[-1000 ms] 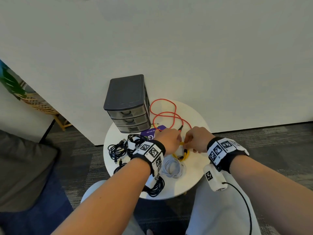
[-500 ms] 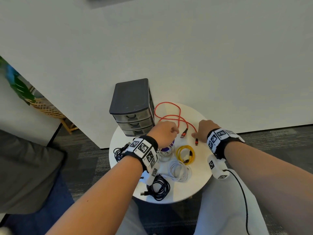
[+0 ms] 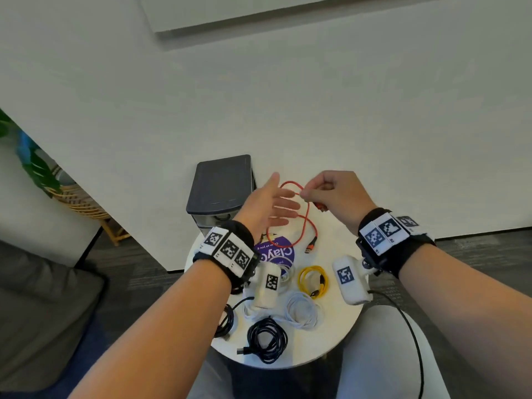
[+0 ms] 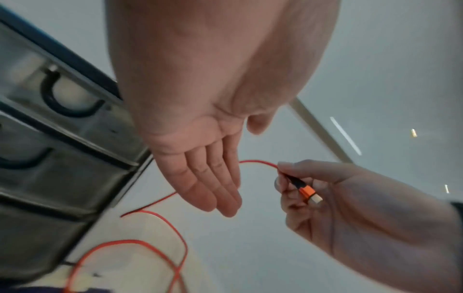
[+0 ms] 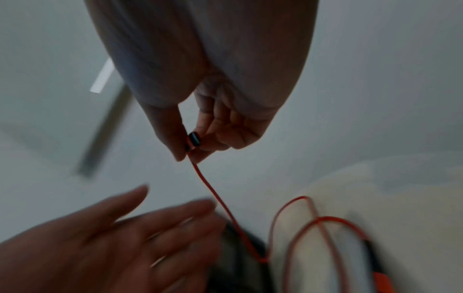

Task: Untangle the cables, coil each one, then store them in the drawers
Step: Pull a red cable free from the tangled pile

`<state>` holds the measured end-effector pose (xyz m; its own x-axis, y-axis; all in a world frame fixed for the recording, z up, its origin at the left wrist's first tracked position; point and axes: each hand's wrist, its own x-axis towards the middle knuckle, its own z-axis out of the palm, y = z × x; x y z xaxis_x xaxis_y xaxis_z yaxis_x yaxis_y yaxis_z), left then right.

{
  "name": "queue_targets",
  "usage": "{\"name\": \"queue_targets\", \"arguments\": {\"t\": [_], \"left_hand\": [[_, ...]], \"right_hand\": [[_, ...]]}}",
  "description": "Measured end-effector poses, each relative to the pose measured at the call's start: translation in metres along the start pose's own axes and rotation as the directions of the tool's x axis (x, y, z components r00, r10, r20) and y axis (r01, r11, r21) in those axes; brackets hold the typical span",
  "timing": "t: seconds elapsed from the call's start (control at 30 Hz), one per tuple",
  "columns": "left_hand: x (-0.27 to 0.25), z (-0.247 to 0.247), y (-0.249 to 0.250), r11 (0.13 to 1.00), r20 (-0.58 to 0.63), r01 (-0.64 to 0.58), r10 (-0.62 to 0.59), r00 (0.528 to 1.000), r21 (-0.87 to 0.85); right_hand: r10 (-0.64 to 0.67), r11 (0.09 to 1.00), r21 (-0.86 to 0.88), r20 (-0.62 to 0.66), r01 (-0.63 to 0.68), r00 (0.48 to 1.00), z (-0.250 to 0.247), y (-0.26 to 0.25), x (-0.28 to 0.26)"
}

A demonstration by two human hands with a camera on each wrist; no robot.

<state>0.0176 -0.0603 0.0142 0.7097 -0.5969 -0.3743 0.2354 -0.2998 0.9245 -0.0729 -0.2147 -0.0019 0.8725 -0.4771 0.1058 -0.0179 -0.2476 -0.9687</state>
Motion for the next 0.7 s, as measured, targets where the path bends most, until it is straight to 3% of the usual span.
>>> {"name": "queue_targets", "arguments": {"t": [0.07, 0.13, 0.17, 0.27, 0.33, 0.4, 0.5, 0.6, 0.63, 0.7], "left_hand": [[-0.006, -0.001, 0.016, 0.976, 0.015, -0.018, 0.022, 1.000, -0.216], [-0.013, -0.004, 0.030, 0.966, 0.038, -0.088, 0.100, 0.994, -0.244], [-0.017, -0.006, 0.037, 0.965, 0.052, -0.127, 0.143, 0.988, -0.230], [-0.030, -0.010, 0.057, 0.961, 0.114, -0.174, 0.202, 0.973, -0.217], [-0.040, -0.012, 0.069, 0.959, 0.169, -0.193, 0.229, 0.959, -0.209], [-0.050, -0.015, 0.078, 0.948, 0.225, -0.234, 0.282, 0.933, -0.217], [-0.063, -0.022, 0.088, 0.902, 0.262, -0.294, 0.381, 0.886, -0.317], [-0.075, -0.037, 0.092, 0.821, 0.158, -0.384, 0.484, 0.861, -0.423], [-0.076, -0.042, 0.092, 0.788, 0.104, -0.424, 0.516, 0.850, -0.446], [-0.080, -0.052, 0.091, 0.712, 0.007, -0.503, 0.580, 0.814, -0.489]], "right_hand": [[-0.096, 0.986, -0.122, 0.138, 0.113, 0.986, 0.005, -0.019, -0.009], [-0.179, 0.943, -0.238, 0.232, 0.234, 0.956, 0.004, -0.031, -0.015], [-0.236, 0.920, -0.264, 0.214, 0.289, 0.948, 0.003, -0.035, -0.016], [-0.388, 0.902, -0.236, -0.072, 0.362, 0.919, -0.006, -0.043, -0.008], [-0.392, 0.881, -0.310, -0.058, 0.356, 0.918, -0.007, -0.047, 0.003], [-0.376, 0.820, -0.406, 0.147, 0.402, 0.915, -0.001, -0.045, 0.015], [-0.230, 0.880, -0.361, 0.248, 0.310, 0.941, 0.000, -0.060, 0.027], [-0.173, 0.934, -0.266, 0.246, 0.238, 0.954, -0.014, -0.080, 0.039], [-0.193, 0.899, -0.342, 0.249, 0.273, 0.949, -0.021, -0.089, 0.039], [-0.275, 0.742, -0.547, 0.279, 0.387, 0.920, -0.031, -0.103, 0.044]]}}
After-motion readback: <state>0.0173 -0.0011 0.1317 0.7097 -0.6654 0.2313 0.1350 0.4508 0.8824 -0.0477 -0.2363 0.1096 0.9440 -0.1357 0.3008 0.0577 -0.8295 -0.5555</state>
